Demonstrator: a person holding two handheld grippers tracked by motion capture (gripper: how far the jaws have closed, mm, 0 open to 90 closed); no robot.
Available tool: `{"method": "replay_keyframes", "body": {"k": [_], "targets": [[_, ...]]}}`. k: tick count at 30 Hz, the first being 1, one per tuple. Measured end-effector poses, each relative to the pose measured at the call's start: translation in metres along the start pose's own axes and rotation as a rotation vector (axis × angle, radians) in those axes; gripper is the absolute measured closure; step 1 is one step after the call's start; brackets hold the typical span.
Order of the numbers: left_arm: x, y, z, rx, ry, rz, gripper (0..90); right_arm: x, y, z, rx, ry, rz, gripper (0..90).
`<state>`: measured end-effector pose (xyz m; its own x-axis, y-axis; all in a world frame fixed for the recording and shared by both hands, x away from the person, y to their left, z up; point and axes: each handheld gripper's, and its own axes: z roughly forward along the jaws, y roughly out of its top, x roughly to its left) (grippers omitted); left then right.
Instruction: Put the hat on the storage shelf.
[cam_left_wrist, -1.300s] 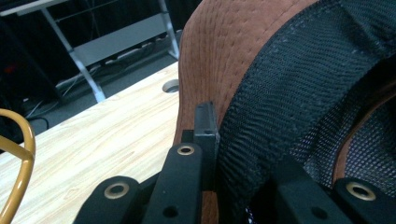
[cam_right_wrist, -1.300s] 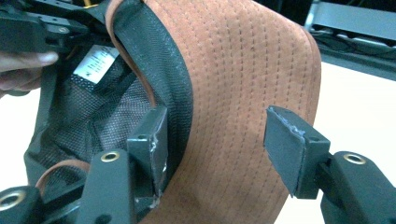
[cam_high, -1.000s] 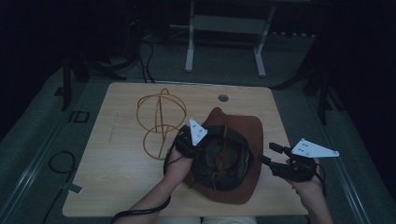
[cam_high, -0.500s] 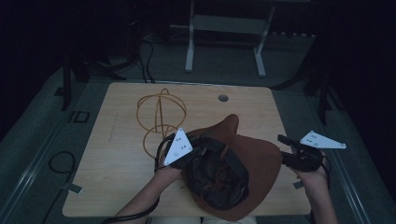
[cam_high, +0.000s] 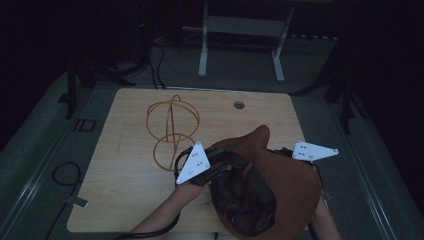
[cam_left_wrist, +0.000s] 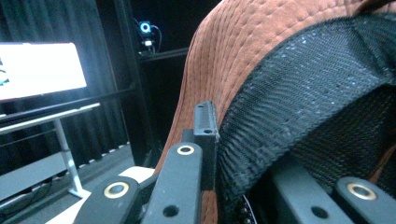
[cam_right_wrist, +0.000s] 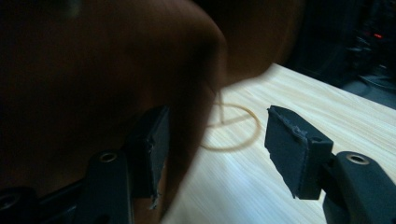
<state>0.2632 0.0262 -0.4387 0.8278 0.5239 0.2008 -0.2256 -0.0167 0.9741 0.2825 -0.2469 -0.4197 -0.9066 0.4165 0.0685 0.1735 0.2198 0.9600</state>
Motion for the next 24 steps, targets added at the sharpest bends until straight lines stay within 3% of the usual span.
{"method": "replay_keyframes", "body": {"k": [2, 4, 9, 14, 18, 24], "targets": [[-0.004, -0.001, 0.002, 0.000, 0.016, 0.024, 85.7, 0.003, 0.003, 0.007, -0.002, 0.021, -0.012, 39.9], [-0.003, 0.000, 0.003, -0.005, 0.025, 0.000, 85.7, 0.004, 0.005, 0.012, -0.018, 0.054, -0.001, 40.4], [-0.008, 0.002, 0.005, -0.042, 0.044, 0.013, 85.6, 0.007, 0.007, 0.024, -0.047, 0.114, 0.003, 43.1], [-0.012, 0.002, 0.005, -0.050, 0.077, 0.051, 85.5, 0.009, 0.009, 0.030, -0.045, 0.120, -0.004, 46.5], [-0.016, 0.002, 0.005, -0.046, 0.090, 0.071, 85.5, 0.010, 0.012, 0.031, -0.035, 0.123, -0.007, 55.8], [-0.015, 0.004, 0.005, -0.041, 0.073, 0.075, 84.3, 0.009, 0.011, 0.029, -0.030, 0.136, 0.002, 85.7]]}}
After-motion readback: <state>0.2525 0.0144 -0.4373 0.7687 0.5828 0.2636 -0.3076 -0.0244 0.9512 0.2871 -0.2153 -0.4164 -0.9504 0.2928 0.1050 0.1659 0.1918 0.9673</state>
